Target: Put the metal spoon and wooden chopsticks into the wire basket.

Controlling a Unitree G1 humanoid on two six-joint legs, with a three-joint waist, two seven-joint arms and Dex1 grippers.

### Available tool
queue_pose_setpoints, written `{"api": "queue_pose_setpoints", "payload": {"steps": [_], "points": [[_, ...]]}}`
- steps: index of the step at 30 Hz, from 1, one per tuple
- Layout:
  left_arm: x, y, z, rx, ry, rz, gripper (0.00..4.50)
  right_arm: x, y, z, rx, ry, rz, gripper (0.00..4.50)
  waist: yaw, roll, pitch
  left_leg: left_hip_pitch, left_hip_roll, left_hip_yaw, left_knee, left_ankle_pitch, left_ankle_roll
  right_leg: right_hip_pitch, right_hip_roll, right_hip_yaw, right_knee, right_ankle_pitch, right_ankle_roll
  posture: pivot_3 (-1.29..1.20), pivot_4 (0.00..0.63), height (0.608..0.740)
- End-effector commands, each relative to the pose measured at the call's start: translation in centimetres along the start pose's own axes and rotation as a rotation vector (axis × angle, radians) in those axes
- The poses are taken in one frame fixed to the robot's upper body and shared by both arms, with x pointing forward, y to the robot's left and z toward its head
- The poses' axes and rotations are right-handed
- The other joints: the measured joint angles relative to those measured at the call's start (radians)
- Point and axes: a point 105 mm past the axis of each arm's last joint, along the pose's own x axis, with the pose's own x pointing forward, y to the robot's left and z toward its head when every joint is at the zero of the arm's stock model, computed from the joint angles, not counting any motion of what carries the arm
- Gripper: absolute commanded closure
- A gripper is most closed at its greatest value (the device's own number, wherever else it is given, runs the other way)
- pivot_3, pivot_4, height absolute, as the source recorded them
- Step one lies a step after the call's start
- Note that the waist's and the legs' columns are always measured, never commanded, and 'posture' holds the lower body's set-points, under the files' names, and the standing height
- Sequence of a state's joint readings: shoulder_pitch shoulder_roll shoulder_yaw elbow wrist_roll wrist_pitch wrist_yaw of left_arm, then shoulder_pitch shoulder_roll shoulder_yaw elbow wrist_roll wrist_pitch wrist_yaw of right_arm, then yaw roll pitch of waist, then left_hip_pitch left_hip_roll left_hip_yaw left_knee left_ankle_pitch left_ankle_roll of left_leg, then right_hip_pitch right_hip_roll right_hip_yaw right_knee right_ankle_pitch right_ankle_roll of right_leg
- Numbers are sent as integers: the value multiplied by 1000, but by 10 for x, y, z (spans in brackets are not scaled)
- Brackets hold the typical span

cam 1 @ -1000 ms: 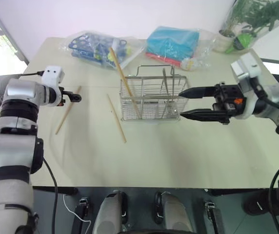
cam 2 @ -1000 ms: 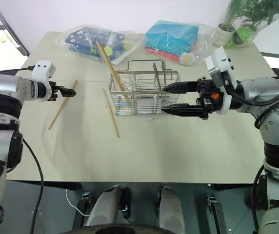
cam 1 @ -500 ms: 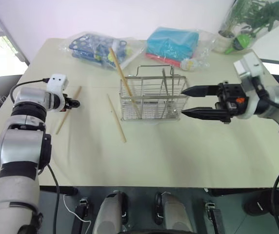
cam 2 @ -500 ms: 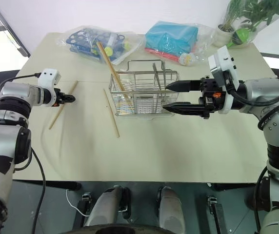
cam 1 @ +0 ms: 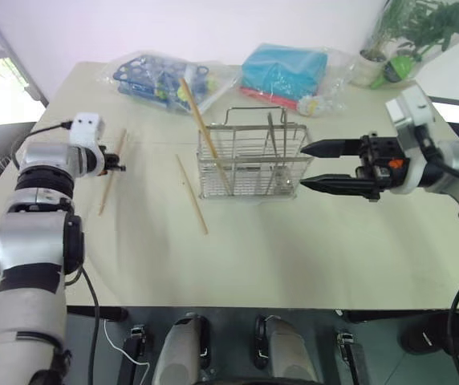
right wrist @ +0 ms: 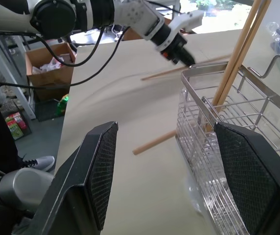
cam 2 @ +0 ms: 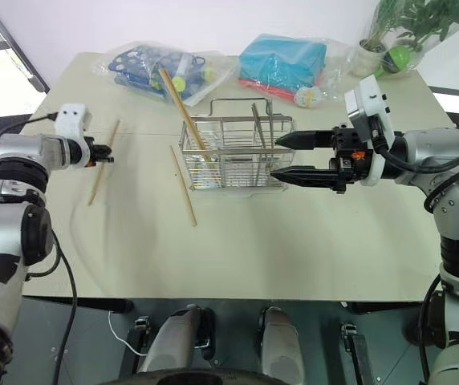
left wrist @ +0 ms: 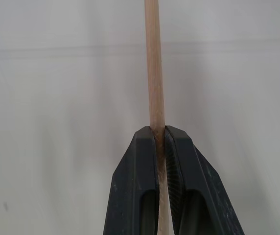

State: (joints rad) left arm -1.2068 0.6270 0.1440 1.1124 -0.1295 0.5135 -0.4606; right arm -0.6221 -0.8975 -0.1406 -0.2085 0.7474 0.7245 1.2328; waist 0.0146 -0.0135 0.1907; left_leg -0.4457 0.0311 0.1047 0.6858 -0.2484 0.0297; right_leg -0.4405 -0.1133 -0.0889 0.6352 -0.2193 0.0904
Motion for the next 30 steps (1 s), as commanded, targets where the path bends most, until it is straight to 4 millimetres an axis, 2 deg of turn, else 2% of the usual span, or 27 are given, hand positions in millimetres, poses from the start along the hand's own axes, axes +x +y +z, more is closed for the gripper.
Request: {"api": "queue_pose_setpoints", "payload": {"steps": [1, 4, 7, 9, 13, 17, 22, 26, 30], "points": [[-58, -37, 131, -60, -612, -171, 4462, -12, -3, 6, -45, 11, -46, 1274, 1, -3, 2, -1, 0, 0, 0, 1, -2, 0, 0, 0, 0, 0, 0, 0, 150, 715], [-96, -58, 159, -146, -788, -302, 4462, -15, -4, 6, -43, 14, -59, 1274, -3, -3, 1, -1, -2, 1, 1, 1, -1, 1, -4, 0, -2, 1, 1, 0, 150, 715], [-146, -97, 190, -196, -935, -515, 4462, -18, -5, 4, -35, 15, -76, 1274, -8, -3, 1, 2, -2, 4, 1, 0, 0, 3, -5, 0, -3, 2, 3, 0, 150, 715], [-158, -119, 193, -195, -944, -593, 4462, -19, -4, 4, -32, 13, -83, 1274, -5, -3, 1, 3, -2, 4, 1, 0, 0, 3, -4, 0, -2, 2, 3, 0, 150, 715], [-153, -162, 176, -166, -869, -720, 4462, -24, -7, 2, -31, 20, -115, 1274, 1, -3, 1, 7, -2, 3, 1, 1, -1, 8, -3, 0, -1, 2, 3, 0, 150, 715], [-139, -187, 148, -146, -780, -776, 4462, -32, -13, 1, -30, 27, -158, 1274, -2, -3, 1, 8, -2, 3, 1, 1, -1, 9, -3, 0, -3, 2, 3, 0, 150, 715], [-115, -196, 114, -91, -729, -752, 4462, -43, -20, 4, -35, 23, -210, 1274, -3, -3, 1, 8, -1, 3, 1, 1, -1, 9, -2, 0, -3, 2, 3, 0, 150, 715], [-103, -196, 103, -108, -722, -727, 4462, -46, -22, 4, -30, 20, -222, 1274, -1, -3, 1, 8, -1, 3, 1, 1, -1, 9, -2, 0, -3, 2, 3, 0, 150, 715], [-92, -207, 87, -112, -695, -743, 4462, -45, -21, -1, -26, 23, -217, 1274, 2, -3, 1, 8, -1, 3, 1, 0, 0, 9, -2, 0, -4, 2, 3, 0, 150, 715]]}}
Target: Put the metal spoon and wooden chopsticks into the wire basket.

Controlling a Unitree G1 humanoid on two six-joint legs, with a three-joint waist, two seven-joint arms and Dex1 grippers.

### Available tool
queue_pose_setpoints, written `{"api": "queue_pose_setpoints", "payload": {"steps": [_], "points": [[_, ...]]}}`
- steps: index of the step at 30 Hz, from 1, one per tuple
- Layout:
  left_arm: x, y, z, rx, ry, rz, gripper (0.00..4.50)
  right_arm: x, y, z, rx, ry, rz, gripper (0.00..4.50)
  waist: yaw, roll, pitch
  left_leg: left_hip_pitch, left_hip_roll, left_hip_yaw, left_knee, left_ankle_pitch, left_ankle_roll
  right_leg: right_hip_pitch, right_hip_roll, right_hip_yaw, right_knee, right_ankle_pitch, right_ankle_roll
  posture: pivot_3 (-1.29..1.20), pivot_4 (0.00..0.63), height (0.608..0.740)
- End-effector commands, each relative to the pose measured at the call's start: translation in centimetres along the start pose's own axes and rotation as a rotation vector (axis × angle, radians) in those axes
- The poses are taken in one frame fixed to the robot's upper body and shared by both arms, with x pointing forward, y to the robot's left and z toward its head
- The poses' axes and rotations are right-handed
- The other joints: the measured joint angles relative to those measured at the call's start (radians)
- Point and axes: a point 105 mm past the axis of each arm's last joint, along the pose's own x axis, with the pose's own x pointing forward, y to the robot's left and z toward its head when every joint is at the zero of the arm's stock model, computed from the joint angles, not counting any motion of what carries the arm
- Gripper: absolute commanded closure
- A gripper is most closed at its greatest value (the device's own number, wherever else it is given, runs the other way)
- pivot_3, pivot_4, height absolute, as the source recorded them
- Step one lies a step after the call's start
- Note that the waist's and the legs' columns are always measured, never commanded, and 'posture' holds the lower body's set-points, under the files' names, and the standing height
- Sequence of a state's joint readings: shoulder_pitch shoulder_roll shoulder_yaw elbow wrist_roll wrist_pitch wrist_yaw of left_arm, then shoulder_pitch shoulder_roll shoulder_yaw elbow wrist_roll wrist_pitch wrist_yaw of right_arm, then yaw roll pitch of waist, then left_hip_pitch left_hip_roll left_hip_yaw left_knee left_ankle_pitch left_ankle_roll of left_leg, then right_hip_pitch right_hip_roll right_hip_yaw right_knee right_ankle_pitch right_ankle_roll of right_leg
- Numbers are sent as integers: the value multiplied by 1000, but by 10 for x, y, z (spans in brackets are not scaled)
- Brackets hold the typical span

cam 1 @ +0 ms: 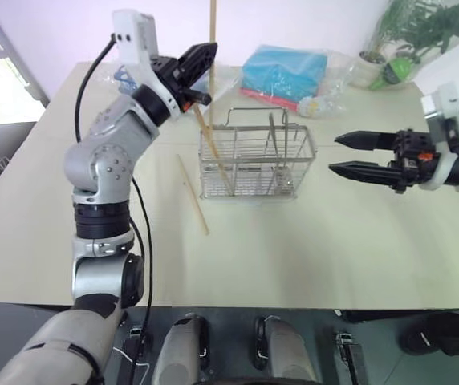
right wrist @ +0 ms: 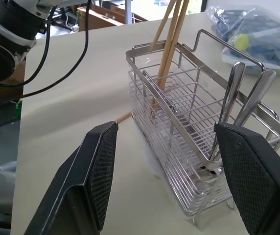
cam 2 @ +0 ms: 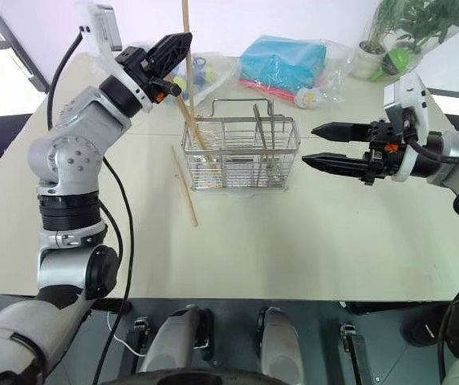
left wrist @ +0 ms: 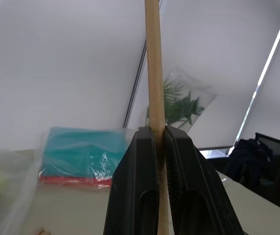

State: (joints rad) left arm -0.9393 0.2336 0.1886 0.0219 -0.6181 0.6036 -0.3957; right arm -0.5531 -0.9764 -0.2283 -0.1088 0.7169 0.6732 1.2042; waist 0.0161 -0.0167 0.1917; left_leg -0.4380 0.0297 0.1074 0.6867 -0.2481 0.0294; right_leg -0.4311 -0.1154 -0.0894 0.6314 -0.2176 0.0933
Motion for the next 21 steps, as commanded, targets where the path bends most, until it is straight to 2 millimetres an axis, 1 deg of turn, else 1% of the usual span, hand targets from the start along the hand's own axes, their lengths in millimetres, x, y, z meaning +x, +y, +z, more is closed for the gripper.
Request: {"api": "queue_pose_setpoints", "payload": {"steps": [1, 6, 8, 9, 10, 11, 14, 15, 16, 17, 19, 21], "points": [[4, -8, -9, 14, -11, -24, 4462, -6, 0, 8, -45, -15, -19, 1274, 0, 0, 0, 0, 0, 0, 0, 0, 0, 0, 0, 0, 0, 0, 0, 0, 150, 715], [3, -13, -32, 1, 21, -17, 4462, -3, 1, 8, -39, -26, -15, 1274, -2, 0, 0, 0, 0, 0, 0, 0, 0, 0, 0, 0, 0, 0, 0, 0, 150, 715], [2, -14, -38, -11, 31, -17, 4462, -3, 0, 8, -37, -27, -16, 1274, -2, 0, 0, 0, 0, 0, 0, 0, 0, 0, 0, 0, 0, 0, 0, 0, 150, 715], [1, -15, -40, -20, 34, -20, 3693, -3, 0, 8, -36, -27, -16, 1274, -2, 0, 0, 0, 0, 0, 0, 0, 0, 0, 0, 0, 0, 0, 0, 0, 150, 715], [1, -17, -41, -27, 36, -28, 3394, -3, 0, 7, -35, -27, -16, 1274, -3, 0, 0, 0, 0, 0, 0, 0, 0, 0, 0, 0, 0, 0, 0, 0, 150, 715], [0, -19, -40, -34, 33, -36, 2944, -3, 0, 7, -35, -26, -17, 1274, -3, 0, 0, 0, 0, 0, 0, -1, 1, 0, 0, 0, 0, 0, 0, 0, 150, 715], [-2, -24, -34, -40, 24, -53, 1366, -3, -1, 7, -35, -28, -16, 1274, -2, 0, 0, 0, 0, 0, 0, -1, 2, 0, 0, 0, 0, 0, 0, 0, 150, 715], [-2, -25, -33, -40, 25, -55, 906, -2, -1, 7, -35, -28, -17, 1274, -2, 0, 0, 0, 0, 0, 0, -1, 2, 0, 0, 0, 0, 0, 0, 0, 150, 715], [-3, -27, -30, -35, 23, -62, 336, -2, -1, 7, -35, -28, -17, 1274, -1, 0, 0, 0, 0, 0, 0, -1, 2, 0, 0, 0, 0, 0, 0, 0, 150, 715], [-4, -28, -27, -32, 20, -69, 77, -2, -2, 6, -34, -28, -18, 1274, -2, 0, 0, 0, 0, 0, 0, -1, 2, 0, 0, 0, 0, 0, 0, 0, 150, 715], [-5, -31, -13, -24, 9, -76, 77, -1, -2, 2, -34, -16, -17, 1274, -3, 0, 0, 0, 0, 0, 0, -1, 2, 0, 0, 0, 0, 0, 0, 0, 150, 715], [-6, -32, 5, -21, -15, -77, 77, 0, 0, -1, -37, -6, -9, 1274, -3, 0, 0, 0, 0, -1, 0, -1, 2, 0, 0, 0, 0, 0, 0, 0, 150, 715]]}}
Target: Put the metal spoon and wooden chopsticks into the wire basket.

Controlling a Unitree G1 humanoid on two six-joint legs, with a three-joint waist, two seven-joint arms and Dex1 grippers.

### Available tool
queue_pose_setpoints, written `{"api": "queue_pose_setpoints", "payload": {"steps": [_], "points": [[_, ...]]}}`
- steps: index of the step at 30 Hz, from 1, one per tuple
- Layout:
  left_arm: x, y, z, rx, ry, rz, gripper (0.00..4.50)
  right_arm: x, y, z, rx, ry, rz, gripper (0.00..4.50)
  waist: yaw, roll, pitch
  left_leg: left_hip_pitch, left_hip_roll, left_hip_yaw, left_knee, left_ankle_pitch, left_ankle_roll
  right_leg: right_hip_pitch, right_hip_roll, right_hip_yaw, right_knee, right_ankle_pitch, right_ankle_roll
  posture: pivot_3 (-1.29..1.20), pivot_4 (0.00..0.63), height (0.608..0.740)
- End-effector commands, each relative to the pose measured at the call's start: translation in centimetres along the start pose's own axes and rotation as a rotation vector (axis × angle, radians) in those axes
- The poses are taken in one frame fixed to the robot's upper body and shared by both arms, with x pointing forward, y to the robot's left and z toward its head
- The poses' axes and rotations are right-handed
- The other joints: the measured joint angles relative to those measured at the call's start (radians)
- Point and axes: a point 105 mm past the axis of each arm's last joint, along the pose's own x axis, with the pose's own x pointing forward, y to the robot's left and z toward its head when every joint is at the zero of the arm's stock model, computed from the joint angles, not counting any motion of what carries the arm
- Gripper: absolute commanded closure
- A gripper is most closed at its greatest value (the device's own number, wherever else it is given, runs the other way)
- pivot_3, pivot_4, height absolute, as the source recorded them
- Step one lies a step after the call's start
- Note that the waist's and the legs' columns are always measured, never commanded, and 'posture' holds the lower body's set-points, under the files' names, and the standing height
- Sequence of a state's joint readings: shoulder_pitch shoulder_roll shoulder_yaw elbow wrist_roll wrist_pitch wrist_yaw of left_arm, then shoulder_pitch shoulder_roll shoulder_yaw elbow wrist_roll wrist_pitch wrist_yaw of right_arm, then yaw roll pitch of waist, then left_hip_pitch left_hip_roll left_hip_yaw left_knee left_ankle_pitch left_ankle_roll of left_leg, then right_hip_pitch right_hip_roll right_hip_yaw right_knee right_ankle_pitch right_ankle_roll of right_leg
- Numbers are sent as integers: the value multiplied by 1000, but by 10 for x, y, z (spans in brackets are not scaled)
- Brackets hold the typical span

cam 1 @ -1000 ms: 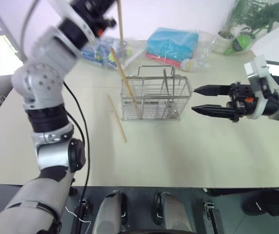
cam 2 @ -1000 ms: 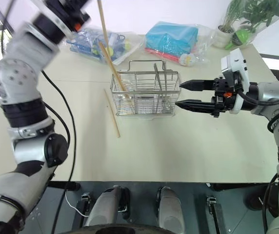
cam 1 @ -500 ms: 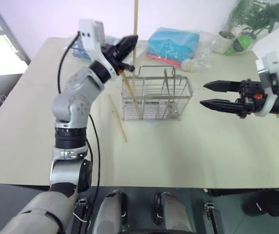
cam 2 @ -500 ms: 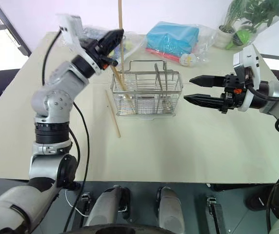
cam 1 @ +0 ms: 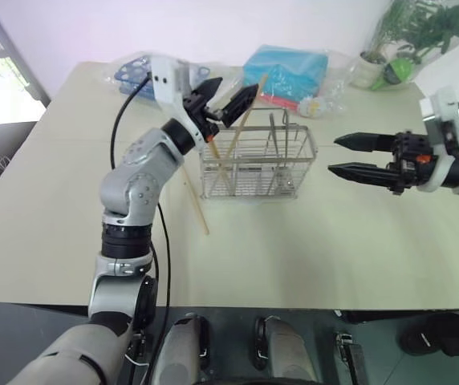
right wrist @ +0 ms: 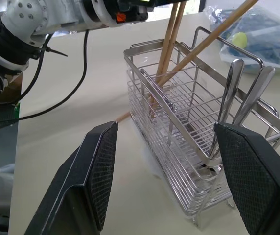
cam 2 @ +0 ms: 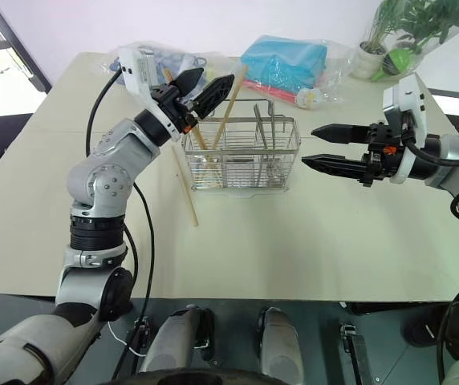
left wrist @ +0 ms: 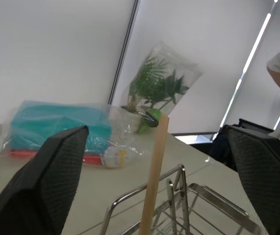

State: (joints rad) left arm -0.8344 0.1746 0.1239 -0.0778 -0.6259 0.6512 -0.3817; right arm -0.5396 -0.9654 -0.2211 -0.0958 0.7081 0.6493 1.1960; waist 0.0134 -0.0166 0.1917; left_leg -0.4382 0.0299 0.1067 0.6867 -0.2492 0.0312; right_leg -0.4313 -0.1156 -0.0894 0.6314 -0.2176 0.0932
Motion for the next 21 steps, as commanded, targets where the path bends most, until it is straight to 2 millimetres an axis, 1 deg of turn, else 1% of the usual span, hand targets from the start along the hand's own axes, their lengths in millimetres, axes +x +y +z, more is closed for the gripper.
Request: {"api": "queue_pose_setpoints", "payload": {"steps": [1, 5, 6, 8, 10, 11, 13, 15, 16, 17, 18, 19, 20, 21], "points": [[-4, -12, 50, 45, -107, -29, 77, -1, 2, 5, -44, -4, 5, 1274, 0, 0, 0, 0, 0, 0, 0, 0, 0, 0, 0, 0, 0, 0, 0, 0, 150, 715], [-10, -23, 112, 94, -187, -37, 77, 1, 2, 4, -47, -12, 10, 1274, 0, 0, 0, -1, 0, 0, 0, 0, 0, 0, 0, 0, 0, 0, 0, 0, 150, 715], [-13, -23, 125, 109, -201, -22, 77, 2, 3, 4, -48, -13, 12, 1274, 0, 0, 0, -1, 0, -1, 0, 0, 0, 0, 0, 0, 0, 0, 0, 0, 150, 715], [-19, -15, 140, 118, -190, 42, 77, 3, 5, 3, -51, -10, 23, 1274, -1, 0, 0, -1, 0, 0, 0, 1, -1, 0, 0, 0, 0, 0, 0, 0, 150, 715], [-30, 10, 151, 109, -153, 197, 77, 4, 5, 1, -51, -8, 30, 1274, -1, 1, 0, 0, 0, 0, 0, 1, -1, 0, 0, 0, 0, 0, 0, 0, 150, 715], [-37, 25, 154, 96, -122, 295, 77, 4, 5, 0, -52, -8, 30, 1274, -1, 1, 0, 1, 0, 0, 0, 1, -1, 0, 0, 0, 1, 0, 0, 0, 150, 715], [-51, 46, 160, 91, -102, 442, 77, 5, 3, 0, -53, -9, 28, 1274, -1, 1, 0, 1, 0, -1, 0, 1, -1, 0, 1, 0, 1, 0, 0, 0, 150, 715], [-69, 76, 152, 53, -20, 659, 77, 7, 1, 0, -54, -15, 25, 1274, -1, 0, 0, 1, 0, -1, 0, 1, -1, 0, 1, 0, 1, 0, 0, 0, 150, 715], [-83, 93, 137, 52, 79, 811, 77, 8, 0, 0, -53, -17, 30, 1274, -1, 0, 0, 1, 0, -1, 0, 1, -2, 0, 1, 0, 1, 0, 0, 0, 150, 715], [-93, 103, 127, 53, 150, 913, 77, 9, 1, 0, -52, -18, 34, 1274, 0, 0, 0, 1, 0, -1, 0, 1, -2, 0, 1, 0, 1, 0, 0, 0, 150, 715], [-100, 107, 118, 78, 206, 970, 77, 10, 1, 0, -50, -18, 41, 1274, 1, 0, 0, 1, 0, -1, 0, 1, -2, 1, 1, 0, 1, 0, 0, 0, 150, 715], [-102, 107, 102, 52, 278, 989, 77, 11, 1, 0, -48, -15, 46, 1274, 2, 0, 0, 1, 0, -1, 0, 1, -2, 1, 1, 0, 1, 0, 1, 0, 150, 715], [-101, 105, 91, 29, 319, 989, 77, 11, 1, -1, -46, -12, 50, 1274, 5, -1, 0, 0, 0, -1, 0, 1, -2, 1, 1, 0, 1, 0, 1, 0, 150, 715], [-101, 104, 75, 9, 367, 999, 77, 12, 1, -1, -45, -10, 53, 1274, 9, -1, 0, 0, -1, -1, 0, 1, -2, 1, 1, 0, 1, 0, 1, 0, 150, 715]]}}
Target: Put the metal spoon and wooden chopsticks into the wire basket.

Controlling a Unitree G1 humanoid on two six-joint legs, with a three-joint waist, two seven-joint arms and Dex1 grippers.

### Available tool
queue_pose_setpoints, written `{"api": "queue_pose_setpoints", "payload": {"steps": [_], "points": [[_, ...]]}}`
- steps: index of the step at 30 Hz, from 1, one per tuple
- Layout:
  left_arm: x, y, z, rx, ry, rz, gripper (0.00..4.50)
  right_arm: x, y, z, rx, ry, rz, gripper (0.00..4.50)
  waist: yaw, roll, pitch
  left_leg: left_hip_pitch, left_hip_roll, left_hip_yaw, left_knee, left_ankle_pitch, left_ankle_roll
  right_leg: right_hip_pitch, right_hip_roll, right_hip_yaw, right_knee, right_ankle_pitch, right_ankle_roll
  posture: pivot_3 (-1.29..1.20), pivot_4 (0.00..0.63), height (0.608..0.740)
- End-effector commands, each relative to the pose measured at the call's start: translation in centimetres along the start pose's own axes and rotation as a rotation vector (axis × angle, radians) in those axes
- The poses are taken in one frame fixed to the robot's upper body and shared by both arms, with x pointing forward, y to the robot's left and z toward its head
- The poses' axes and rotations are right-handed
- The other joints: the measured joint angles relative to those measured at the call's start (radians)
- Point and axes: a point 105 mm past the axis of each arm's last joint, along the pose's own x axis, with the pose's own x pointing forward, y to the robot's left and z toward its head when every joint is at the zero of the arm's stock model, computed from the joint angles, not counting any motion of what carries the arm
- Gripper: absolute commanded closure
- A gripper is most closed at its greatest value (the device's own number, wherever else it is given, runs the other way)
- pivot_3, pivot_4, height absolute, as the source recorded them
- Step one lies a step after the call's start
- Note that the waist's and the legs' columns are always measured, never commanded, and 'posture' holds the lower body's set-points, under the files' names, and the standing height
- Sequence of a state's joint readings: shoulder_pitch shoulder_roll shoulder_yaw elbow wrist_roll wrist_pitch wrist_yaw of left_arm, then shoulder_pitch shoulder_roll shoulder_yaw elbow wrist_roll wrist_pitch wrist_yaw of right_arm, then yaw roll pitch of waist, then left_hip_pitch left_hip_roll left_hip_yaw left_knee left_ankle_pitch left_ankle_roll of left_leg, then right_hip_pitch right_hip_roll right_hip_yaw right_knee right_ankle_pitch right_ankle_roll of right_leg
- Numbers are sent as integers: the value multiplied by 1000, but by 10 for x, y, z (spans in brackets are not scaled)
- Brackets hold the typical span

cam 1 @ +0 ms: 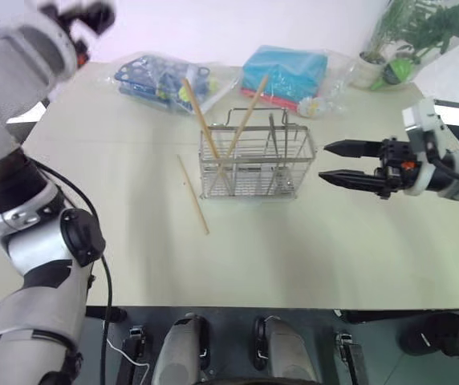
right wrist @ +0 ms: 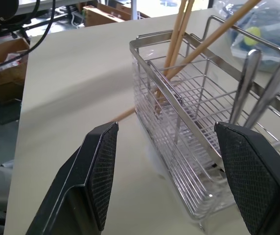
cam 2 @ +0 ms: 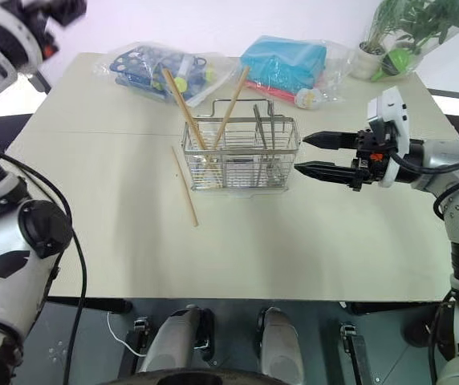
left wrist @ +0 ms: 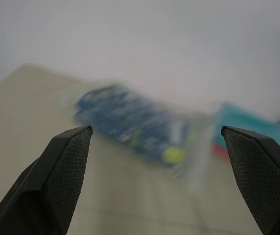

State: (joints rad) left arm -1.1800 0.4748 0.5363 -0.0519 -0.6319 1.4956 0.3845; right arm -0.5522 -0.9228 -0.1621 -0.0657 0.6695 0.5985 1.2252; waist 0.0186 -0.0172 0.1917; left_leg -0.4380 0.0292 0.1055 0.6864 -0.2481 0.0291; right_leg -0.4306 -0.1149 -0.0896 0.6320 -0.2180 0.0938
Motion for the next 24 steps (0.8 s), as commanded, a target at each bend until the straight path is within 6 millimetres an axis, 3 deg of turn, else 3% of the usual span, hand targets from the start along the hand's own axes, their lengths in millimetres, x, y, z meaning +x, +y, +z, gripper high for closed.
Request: {"api": "queue_pose_setpoints", "payload": {"steps": [1, 6, 10, 16, 24], "points": [[2, -6, -34, 21, 118, 52, 77, 0, -1, 11, -46, -12, 7, 1274, 6, -1, 0, -1, 0, 0, 0, 0, 0, 0, 0, 0, 0, 0, 0, 0, 150, 715], [16, -15, -104, -32, 312, 98, 77, 3, -3, 15, -49, -18, 15, 1274, 10, -1, 0, 0, 0, 0, 0, 1, -2, 0, -1, 0, 0, 0, 0, 0, 150, 715], [24, -27, -138, -84, 448, 108, 77, 5, 0, 15, -52, -21, 26, 1274, 12, -1, 0, -1, 1, 0, 0, 1, -2, -1, 0, 0, 0, 0, 0, 0, 150, 715], [34, -48, -143, -96, 507, 39, 77, 6, 2, 14, -49, -21, 27, 1274, 19, -1, 0, -1, 0, 1, 0, 1, -2, -1, 0, 0, -1, 0, 0, 0, 150, 715], [39, -66, -173, -35, 625, 2, 77, 6, 4, 13, -45, -19, 30, 1274, 20, -1, 0, -1, 0, 1, 0, 1, -2, -2, 0, 0, -1, 0, 0, 0, 150, 715]]}}
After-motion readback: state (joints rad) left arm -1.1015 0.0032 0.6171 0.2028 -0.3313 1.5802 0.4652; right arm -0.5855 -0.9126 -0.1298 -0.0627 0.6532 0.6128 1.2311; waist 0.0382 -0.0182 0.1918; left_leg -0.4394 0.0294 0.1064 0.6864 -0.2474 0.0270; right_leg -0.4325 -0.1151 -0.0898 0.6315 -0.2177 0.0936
